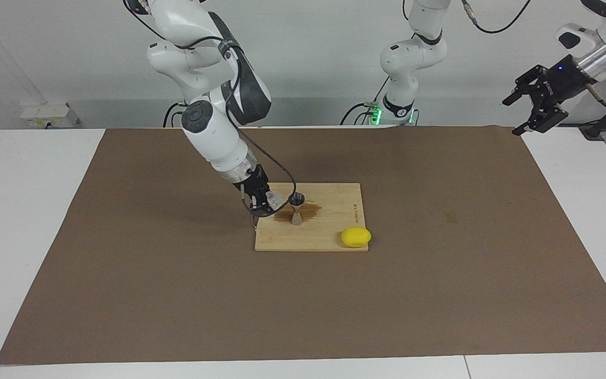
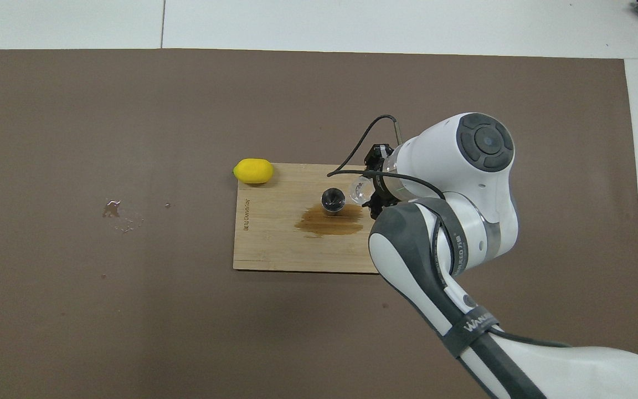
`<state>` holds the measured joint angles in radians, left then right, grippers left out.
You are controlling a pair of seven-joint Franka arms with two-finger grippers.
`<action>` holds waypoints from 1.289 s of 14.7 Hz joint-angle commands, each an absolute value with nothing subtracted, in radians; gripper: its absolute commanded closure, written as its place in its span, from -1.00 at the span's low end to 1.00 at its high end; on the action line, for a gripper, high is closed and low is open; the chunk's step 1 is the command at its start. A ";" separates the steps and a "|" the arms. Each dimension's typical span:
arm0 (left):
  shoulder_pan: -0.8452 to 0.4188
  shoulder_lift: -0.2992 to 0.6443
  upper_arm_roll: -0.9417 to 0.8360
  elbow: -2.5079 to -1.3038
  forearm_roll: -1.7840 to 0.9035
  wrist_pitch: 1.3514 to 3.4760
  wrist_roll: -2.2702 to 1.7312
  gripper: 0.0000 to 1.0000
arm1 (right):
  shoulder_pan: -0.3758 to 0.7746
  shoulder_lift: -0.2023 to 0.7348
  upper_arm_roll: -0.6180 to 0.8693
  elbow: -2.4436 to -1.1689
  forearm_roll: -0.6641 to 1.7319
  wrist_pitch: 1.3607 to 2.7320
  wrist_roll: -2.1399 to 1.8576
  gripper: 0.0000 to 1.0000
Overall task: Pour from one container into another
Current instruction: 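Carry the glass cup with the right gripper over the metal cup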
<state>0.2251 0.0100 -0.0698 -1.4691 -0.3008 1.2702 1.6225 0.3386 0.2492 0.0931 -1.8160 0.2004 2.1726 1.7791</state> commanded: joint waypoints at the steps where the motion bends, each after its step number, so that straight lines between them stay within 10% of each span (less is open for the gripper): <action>1: 0.157 -0.003 -0.075 -1.459 -0.278 1.252 1.412 -1.00 | 0.370 0.265 0.091 -1.758 0.086 2.117 1.804 1.00; 19: 0.009 -0.052 -0.097 -1.540 -0.015 1.444 0.046 -1.00 | 0.489 0.301 0.094 -1.635 -0.247 1.990 1.809 1.00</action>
<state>0.0069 -0.0171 -0.1040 -1.4881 -0.0416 1.4100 0.0940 0.4800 0.2874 0.0935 -1.6617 -0.2020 1.9989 1.7821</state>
